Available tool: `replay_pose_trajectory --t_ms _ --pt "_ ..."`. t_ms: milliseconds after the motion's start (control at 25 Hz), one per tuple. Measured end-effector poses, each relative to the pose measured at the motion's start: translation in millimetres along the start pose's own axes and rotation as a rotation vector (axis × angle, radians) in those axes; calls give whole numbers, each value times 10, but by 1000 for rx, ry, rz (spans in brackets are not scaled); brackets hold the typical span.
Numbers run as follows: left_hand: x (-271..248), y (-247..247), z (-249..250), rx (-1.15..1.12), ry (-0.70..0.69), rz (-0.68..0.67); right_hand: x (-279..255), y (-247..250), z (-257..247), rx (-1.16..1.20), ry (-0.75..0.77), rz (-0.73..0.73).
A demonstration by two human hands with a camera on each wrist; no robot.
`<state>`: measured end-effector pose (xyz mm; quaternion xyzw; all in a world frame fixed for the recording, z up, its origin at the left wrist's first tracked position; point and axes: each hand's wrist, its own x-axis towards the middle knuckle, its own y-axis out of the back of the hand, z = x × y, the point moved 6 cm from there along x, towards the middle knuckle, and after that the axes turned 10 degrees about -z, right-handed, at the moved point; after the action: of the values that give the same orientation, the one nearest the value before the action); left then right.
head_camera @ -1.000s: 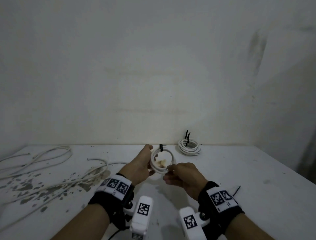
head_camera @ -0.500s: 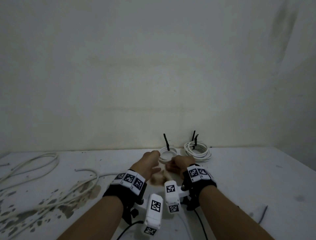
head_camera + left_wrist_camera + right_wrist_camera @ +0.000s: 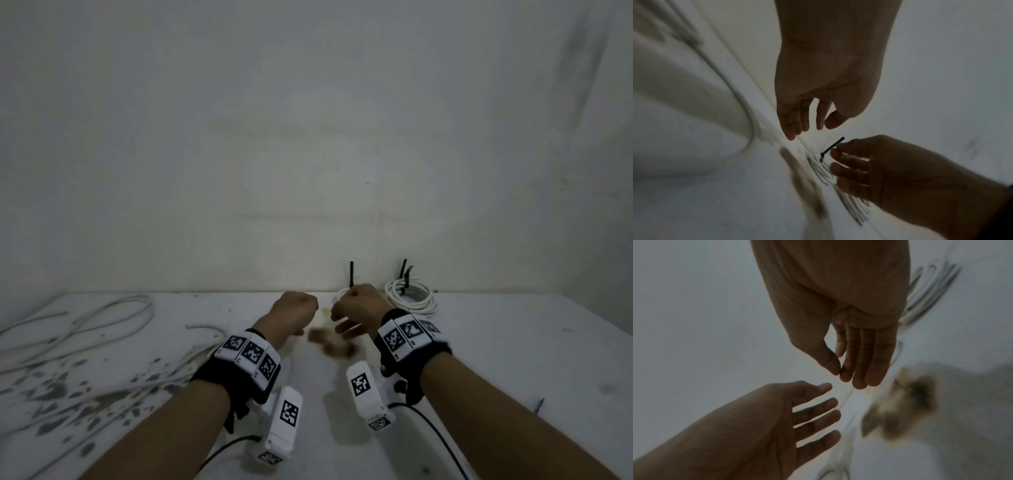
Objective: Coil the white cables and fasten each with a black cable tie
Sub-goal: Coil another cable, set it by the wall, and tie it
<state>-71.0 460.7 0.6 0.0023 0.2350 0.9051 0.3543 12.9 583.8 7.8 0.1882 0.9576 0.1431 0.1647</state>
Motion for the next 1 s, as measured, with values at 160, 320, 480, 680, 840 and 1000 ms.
replay_pose_trajectory --t_ms 160,320,480,680,840,1000 --pt "-597 688 -185 623 -57 31 -405 -715 -571 -574 146 -145" --pt "-1272 1530 -742 962 110 -3 -730 -1780 -898 -1176 344 -323" --pt "-1968 2210 -1340 911 307 -34 -812 -2825 -946 -1334 464 -534" --pt "-2469 2533 -1744 829 345 -1 -625 -3417 -833 -1428 481 -521" --pt "-2522 2602 -1884 697 342 67 -679 -3372 -990 -1257 568 -496" --pt "-2420 2592 -1769 525 242 143 -1019 -2836 -1575 -929 700 -399"
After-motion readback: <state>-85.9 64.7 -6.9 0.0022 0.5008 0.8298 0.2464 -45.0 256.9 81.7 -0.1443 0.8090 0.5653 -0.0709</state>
